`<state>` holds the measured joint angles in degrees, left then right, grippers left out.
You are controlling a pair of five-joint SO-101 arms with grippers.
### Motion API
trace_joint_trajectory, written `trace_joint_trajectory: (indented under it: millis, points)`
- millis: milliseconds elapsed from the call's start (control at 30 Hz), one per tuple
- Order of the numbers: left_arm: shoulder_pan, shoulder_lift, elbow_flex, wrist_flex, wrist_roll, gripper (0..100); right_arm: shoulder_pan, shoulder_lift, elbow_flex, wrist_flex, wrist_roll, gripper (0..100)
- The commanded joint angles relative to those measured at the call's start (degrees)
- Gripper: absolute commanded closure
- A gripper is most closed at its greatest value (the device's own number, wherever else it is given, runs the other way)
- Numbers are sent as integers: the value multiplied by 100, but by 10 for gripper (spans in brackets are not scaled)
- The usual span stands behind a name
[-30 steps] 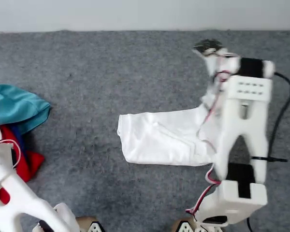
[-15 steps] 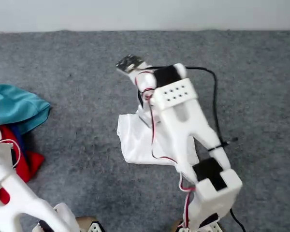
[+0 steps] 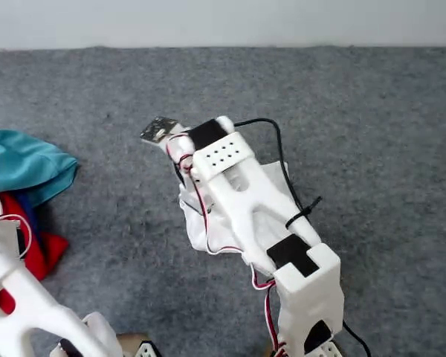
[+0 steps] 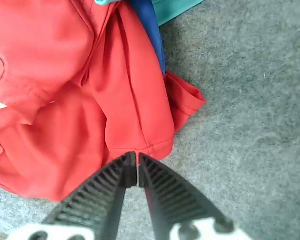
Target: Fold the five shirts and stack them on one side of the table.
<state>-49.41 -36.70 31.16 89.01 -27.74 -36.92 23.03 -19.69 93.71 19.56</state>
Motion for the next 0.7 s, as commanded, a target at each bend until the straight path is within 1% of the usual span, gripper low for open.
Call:
trace_joint_trajectory:
  millis: [0, 100, 167, 233, 267, 300, 400, 467, 567, 667]
  points:
    - [0, -158, -198, 9, 44, 984, -119, -382, -659, 470, -9, 703]
    - [0, -158, -198, 9, 44, 984, -48, -453, -1037, 954, 211, 764]
    - [0, -158, -198, 9, 44, 984, 295, -593, -932, 945, 404, 863]
    - [0, -158, -198, 9, 44, 984, 690, -752, -844, 936, 440, 991]
    - [0, -158, -198, 9, 44, 984, 927, -778, -791, 936, 457, 990]
    - [0, -158, -198, 9, 44, 984, 1174, -813, -721, 936, 519, 963]
    - [0, -158, -198, 9, 44, 984, 1815, -813, -598, 936, 853, 994]
    - [0, -158, -207, 9, 44, 984, 2123, -778, -536, 927, 1020, 984]
    - [9, -158, -215, 0, 44, 984, 2202, -673, -369, 892, 1160, 985]
    - [53, -158, -215, -70, 53, 984, 1895, -207, -246, 848, 1143, 984]
